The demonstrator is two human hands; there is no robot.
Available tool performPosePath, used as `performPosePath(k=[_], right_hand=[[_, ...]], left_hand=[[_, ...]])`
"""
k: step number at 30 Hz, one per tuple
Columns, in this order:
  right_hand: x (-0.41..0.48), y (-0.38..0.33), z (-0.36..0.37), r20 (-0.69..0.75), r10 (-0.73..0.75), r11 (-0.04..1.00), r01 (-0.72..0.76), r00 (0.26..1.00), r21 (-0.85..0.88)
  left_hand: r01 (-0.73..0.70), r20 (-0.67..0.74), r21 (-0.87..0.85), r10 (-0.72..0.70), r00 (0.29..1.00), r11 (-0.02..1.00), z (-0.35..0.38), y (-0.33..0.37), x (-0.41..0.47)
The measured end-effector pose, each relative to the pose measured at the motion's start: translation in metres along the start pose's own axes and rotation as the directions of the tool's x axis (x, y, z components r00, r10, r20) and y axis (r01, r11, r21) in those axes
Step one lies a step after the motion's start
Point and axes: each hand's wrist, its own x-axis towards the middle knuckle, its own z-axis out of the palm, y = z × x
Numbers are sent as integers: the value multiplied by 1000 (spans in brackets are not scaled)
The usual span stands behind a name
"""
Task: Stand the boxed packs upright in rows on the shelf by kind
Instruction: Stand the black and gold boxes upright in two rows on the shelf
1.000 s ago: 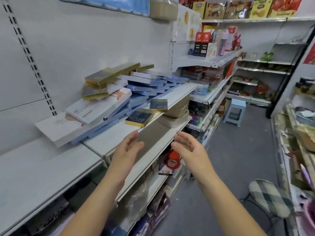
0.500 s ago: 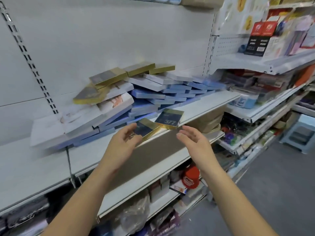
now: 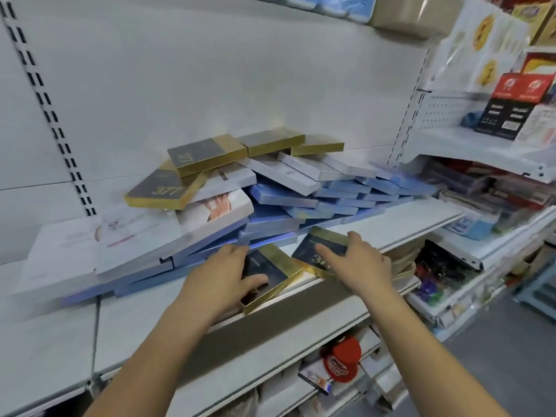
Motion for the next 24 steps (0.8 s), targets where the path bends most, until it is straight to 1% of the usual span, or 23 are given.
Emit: performPosePath(k=[2,4,8,9,11,13,15,18,20,22,24], right_hand=[[4,0,9,23,-7,999,8,1000,-33],[10,1,8,49,-13,1000,13,999,-12],[21,12,-6,136,-22,996,10,990,90],[23,16,-8,141,-39,991,20,989,132],[23,23,-9,132,-72,980,45,989,195],[22,30,-8,106,-90,973,65,990,220],[20,36,-8,91,-95,967,70,991,244],[21,42,-10,80,-84,957,58,993,286],[23,43,-9,75,-74,933,43,994,358],[26,44,-6,89,-77,854,20,993,519],[31,45,-4,93,-72,799,2,993,602]], left_hand=[[6,18,78,-8,1000,997,-2,4,3],[38,21,97,-41,999,995,-3,6,6],[147,61,-20,-146,987,989,-5,3,15],[158,76,-33,-156,985,987,-5,2,16],[152,94,20,-154,984,988,-6,4,16],[130,85,102,-139,987,986,-4,7,14],[124,72,106,-132,989,987,-2,10,13],[203,93,-11,-201,975,979,-5,17,14],[255,115,-83,-245,963,963,-10,19,13],[259,126,-174,-239,963,950,-15,23,8],[238,113,-295,-214,970,925,-17,26,-1]])
